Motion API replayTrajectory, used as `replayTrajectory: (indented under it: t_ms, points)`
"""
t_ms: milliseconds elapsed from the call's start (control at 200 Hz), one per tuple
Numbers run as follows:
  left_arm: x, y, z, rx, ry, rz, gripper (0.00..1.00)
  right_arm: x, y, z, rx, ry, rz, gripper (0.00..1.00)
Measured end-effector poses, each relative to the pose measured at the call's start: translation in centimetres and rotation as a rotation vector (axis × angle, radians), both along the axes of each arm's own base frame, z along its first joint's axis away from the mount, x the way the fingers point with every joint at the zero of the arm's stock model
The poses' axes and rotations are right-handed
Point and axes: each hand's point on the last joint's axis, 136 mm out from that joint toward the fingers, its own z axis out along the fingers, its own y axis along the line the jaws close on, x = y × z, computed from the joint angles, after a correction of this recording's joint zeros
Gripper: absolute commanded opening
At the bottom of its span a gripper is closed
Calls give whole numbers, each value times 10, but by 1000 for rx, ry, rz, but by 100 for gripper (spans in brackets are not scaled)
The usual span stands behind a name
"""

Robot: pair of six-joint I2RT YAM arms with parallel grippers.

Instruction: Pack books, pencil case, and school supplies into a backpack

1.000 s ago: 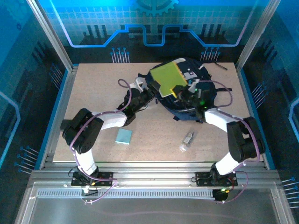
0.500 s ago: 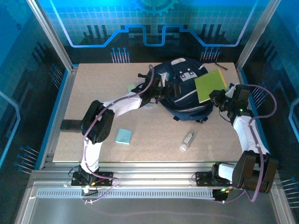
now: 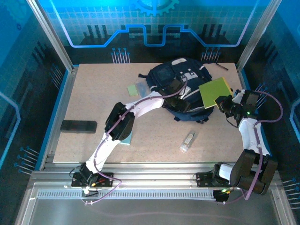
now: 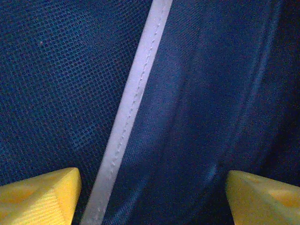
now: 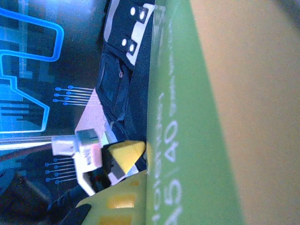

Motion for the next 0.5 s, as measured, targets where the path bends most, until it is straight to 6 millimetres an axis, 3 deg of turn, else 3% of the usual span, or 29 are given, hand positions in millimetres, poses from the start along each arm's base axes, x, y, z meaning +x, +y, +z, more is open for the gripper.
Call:
replayTrajectory:
  t_ms: [170, 275, 360, 375, 500]
  points:
    - [8, 0, -12, 86, -7, -35, 87, -1, 2, -1, 7, 2, 11, 0]
    - [8, 0, -19, 124, 4, -49, 82, -1, 3, -1, 9, 1, 13, 0]
    - [6, 1, -20, 134, 13, -59, 60, -1, 3, 0, 10, 1, 15, 0]
    - [6, 1, -20, 133, 20, -53, 51, -1, 3, 0, 11, 1, 15, 0]
    - [4, 1, -20, 120, 39, -59, 7, -2, 3, 0, 12, 1, 15, 0]
